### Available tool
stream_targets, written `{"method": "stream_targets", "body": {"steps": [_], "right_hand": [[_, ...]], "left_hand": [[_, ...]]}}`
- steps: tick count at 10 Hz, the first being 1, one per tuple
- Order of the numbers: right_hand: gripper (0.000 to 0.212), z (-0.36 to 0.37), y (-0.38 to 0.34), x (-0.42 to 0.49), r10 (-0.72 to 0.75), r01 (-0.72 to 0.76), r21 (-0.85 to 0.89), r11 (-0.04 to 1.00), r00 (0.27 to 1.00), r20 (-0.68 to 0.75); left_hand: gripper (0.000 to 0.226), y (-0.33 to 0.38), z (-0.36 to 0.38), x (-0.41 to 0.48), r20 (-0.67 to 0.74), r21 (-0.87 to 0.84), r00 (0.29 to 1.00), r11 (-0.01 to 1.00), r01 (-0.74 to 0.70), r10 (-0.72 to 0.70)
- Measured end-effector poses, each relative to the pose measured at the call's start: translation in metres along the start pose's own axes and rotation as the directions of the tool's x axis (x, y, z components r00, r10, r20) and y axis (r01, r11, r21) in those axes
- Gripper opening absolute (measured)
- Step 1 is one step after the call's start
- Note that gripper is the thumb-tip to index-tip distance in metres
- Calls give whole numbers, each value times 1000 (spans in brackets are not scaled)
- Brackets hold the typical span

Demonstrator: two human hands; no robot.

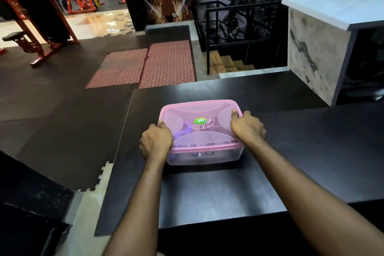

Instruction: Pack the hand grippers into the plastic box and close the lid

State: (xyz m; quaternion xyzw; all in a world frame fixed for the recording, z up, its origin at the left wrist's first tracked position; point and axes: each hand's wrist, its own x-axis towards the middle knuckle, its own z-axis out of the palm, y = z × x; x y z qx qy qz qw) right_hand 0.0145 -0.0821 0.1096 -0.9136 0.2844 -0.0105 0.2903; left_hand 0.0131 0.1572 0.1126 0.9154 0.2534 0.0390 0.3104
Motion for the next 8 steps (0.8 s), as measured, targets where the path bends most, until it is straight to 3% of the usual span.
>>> {"method": "stream_targets", "body": {"steps": [1,5,8], "right_hand": [[64,-1,2,-6,12,-11,57,998,1000,-22],[62,-4,0,-8,36,-35,77,996,999,-19],[48,-16,-14,-6,-76,88,112,990,991,-109]], "left_hand": [[55,0,0,0,18,-55,1000,998,10,-9],[56,3,-3,-3,10,21,1000,1000,-12,11],[44,11,-13,10,17,17,981,980,-196,196]]}}
